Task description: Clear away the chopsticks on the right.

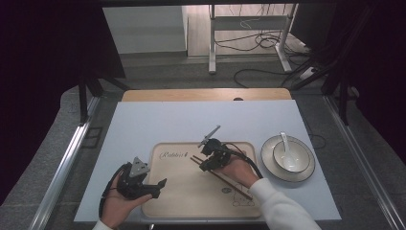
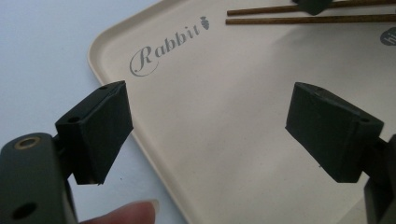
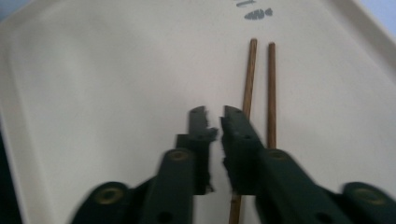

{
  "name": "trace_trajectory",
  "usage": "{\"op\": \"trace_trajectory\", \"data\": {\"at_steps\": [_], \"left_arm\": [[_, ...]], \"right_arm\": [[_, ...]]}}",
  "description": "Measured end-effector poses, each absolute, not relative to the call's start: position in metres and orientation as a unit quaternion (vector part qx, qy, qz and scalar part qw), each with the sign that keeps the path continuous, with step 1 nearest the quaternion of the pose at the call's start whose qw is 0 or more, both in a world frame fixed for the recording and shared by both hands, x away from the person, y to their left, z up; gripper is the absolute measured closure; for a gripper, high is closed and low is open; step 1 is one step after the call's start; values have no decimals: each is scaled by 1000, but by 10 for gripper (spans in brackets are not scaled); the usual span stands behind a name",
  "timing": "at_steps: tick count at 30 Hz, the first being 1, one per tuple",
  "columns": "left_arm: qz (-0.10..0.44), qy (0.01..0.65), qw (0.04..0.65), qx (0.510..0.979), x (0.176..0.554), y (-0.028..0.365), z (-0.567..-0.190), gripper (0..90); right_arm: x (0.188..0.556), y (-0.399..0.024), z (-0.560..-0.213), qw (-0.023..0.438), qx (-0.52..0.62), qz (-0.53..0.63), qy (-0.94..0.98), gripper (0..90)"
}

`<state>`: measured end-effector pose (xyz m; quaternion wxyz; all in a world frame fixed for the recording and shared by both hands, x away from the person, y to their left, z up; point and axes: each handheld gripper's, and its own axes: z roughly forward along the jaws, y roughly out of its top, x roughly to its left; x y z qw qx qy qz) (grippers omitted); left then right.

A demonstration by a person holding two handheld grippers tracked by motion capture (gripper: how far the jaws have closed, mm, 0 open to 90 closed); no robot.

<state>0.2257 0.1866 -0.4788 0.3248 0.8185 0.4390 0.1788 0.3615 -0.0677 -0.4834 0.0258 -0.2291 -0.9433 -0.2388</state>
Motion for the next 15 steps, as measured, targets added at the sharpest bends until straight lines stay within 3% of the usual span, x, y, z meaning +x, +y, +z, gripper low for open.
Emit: {"op": "trace_trajectory", "data": {"at_steps": [15], "left_arm": [[180, 439, 324, 818, 226, 187, -478, 147]], "right_arm": [[377, -46, -506, 28, -240, -216, -946, 893]]}}
